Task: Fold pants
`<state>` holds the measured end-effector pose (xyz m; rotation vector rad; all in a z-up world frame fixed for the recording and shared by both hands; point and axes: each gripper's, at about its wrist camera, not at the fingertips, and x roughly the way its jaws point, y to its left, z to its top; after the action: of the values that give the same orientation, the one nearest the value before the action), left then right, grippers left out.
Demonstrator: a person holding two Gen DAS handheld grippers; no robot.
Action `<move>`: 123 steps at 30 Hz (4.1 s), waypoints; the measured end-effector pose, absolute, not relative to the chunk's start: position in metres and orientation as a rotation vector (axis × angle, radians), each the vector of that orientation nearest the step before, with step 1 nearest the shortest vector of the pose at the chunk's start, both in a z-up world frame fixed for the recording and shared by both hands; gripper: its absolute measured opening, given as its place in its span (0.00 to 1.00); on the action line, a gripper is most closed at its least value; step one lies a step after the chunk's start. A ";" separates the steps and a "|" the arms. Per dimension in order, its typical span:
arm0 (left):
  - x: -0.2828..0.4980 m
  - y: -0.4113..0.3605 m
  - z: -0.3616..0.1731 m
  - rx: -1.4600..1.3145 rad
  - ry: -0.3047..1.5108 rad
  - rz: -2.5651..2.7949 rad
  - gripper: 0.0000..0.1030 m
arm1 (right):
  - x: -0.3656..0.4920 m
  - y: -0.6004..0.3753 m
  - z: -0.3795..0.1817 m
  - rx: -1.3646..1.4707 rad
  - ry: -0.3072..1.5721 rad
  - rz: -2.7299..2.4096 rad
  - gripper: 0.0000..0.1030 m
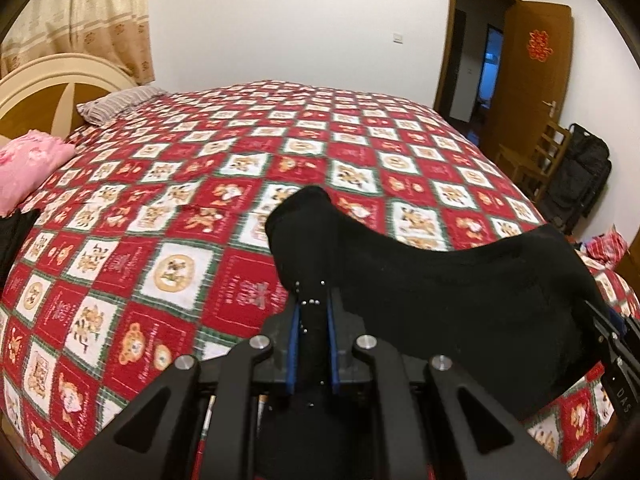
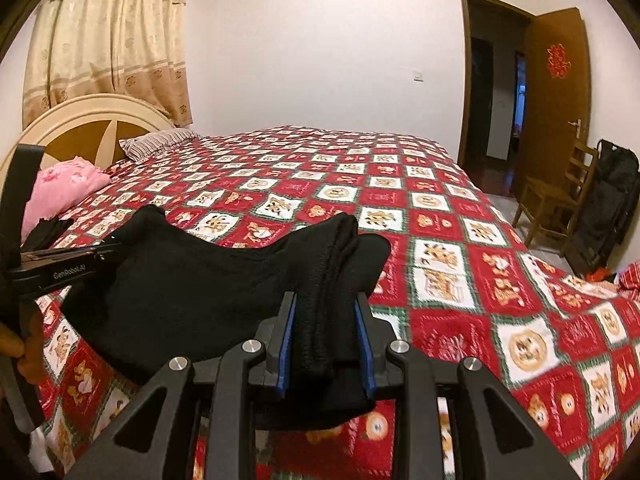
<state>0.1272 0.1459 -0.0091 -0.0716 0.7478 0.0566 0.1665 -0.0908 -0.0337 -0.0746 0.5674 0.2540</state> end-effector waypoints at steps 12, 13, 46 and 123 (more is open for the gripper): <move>0.146 0.166 -0.028 -0.084 0.776 0.128 0.12 | 0.204 -0.063 -0.060 -0.169 0.573 0.254 0.27; 0.148 0.167 -0.032 -0.086 0.780 0.133 0.12 | 0.206 -0.063 -0.064 -0.172 0.584 0.253 0.27; 0.154 0.161 -0.079 -0.011 0.867 0.183 0.17 | 0.231 -0.076 -0.108 -0.151 0.770 0.236 0.28; 0.127 0.149 -0.068 0.081 0.922 0.258 0.78 | 0.179 -0.091 -0.119 0.012 0.870 0.230 0.50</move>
<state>0.1273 0.1492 -0.0681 0.0807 0.9218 0.2579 0.1794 -0.0914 -0.1194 0.0123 0.8700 0.2297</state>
